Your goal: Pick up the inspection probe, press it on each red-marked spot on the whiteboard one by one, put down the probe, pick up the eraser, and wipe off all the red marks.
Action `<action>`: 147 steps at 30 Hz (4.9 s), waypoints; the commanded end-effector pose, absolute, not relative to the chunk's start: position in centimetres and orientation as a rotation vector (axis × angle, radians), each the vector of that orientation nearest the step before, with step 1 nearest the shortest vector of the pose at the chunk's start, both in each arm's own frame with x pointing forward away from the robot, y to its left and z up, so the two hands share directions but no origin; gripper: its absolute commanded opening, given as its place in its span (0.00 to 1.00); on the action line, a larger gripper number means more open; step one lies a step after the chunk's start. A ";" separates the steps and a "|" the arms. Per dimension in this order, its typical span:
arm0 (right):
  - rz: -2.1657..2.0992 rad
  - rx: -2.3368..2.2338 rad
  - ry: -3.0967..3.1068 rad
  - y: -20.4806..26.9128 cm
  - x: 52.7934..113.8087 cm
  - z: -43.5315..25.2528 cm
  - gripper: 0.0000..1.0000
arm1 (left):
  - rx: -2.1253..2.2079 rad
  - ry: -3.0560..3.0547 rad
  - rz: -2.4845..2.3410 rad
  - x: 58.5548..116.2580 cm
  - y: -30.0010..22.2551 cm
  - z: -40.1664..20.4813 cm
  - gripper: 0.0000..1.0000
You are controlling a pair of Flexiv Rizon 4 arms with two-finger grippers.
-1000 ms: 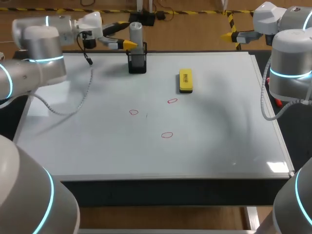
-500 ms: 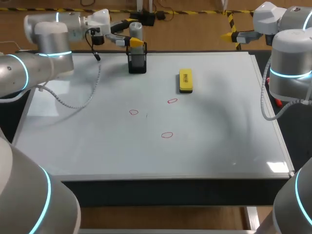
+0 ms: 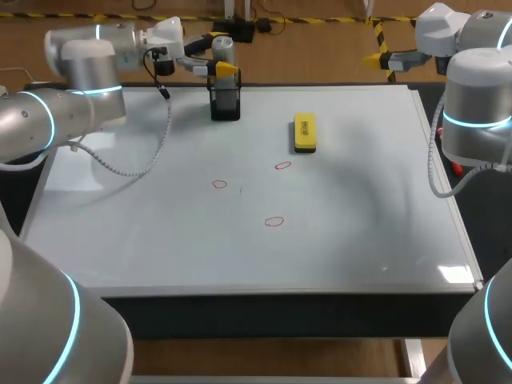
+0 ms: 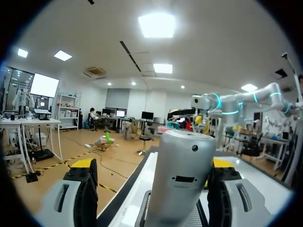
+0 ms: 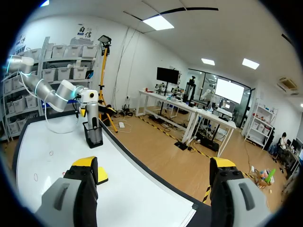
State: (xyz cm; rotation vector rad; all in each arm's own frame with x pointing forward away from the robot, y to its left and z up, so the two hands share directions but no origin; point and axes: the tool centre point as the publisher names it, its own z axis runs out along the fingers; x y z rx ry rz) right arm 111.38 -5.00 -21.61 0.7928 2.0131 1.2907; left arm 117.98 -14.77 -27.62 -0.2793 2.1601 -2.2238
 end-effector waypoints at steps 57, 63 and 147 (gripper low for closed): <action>1.291 0.793 2.013 -5.0 111.4 -21.6 1.00 | -0.094 2.022 -2.207 112.0 -14.2 -16.1 0.00; 1.291 0.793 2.013 -5.0 111.4 -21.6 1.00 | -0.101 2.006 -2.208 111.8 -13.4 -14.8 0.00; 1.098 0.507 2.420 -5.1 111.6 -24.6 1.00 | 0.078 2.180 -2.314 103.7 -3.6 -17.9 0.00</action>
